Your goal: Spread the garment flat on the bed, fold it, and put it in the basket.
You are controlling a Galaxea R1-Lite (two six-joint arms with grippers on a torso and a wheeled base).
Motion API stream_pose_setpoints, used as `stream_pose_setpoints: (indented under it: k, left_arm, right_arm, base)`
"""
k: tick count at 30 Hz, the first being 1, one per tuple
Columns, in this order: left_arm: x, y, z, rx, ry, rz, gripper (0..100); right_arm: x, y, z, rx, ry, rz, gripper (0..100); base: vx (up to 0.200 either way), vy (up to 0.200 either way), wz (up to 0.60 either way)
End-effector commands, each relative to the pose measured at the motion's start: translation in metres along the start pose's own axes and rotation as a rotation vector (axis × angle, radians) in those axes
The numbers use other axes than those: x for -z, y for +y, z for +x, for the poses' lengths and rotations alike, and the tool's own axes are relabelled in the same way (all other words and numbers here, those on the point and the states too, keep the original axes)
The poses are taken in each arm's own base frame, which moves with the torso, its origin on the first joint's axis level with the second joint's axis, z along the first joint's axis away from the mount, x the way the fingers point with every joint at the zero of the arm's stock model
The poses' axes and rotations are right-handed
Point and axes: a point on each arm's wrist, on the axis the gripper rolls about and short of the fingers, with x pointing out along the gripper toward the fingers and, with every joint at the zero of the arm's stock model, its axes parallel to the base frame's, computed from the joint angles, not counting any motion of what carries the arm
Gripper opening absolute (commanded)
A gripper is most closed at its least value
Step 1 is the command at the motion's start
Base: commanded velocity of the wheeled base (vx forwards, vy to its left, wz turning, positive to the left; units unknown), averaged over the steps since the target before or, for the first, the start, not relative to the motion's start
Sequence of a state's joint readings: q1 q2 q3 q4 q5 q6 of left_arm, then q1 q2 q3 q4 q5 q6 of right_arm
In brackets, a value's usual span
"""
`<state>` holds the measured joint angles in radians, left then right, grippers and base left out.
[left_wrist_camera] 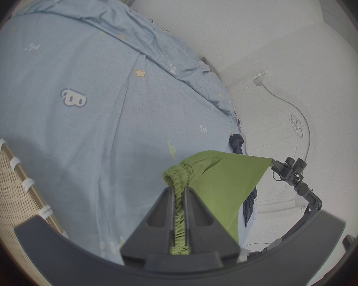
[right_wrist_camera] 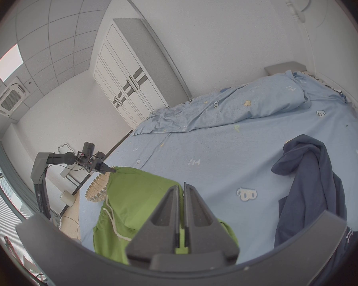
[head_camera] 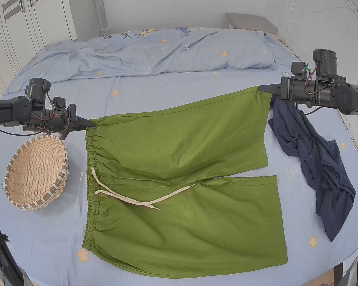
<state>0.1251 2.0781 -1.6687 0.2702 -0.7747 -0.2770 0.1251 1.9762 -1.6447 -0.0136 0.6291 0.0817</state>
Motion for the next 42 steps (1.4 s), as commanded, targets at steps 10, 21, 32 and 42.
stream_pose_setpoints:
  k: [10,21,32,42]
  left_arm:
    - [-0.004,0.037,0.016,-0.02,-0.058,0.022,0]
    - [-0.003,0.05,0.032,-0.019,-0.072,0.034,0]
    - [-0.001,0.049,0.029,-0.018,-0.073,0.036,0]
    - [0.003,0.052,0.032,-0.015,-0.088,0.05,0]
  right_arm:
    - [0.033,-0.062,0.072,0.026,0.103,0.083,0]
    - [0.062,-0.084,0.093,0.086,0.172,0.134,0]
    - [0.066,-0.081,0.099,0.111,0.176,0.148,0]
    - [0.017,-0.019,0.052,0.089,-0.225,-0.133,0]
  base:
    - [0.0,0.0,0.0]
    - [0.0,0.0,0.0]
    - [0.0,0.0,0.0]
    - [0.0,0.0,0.0]
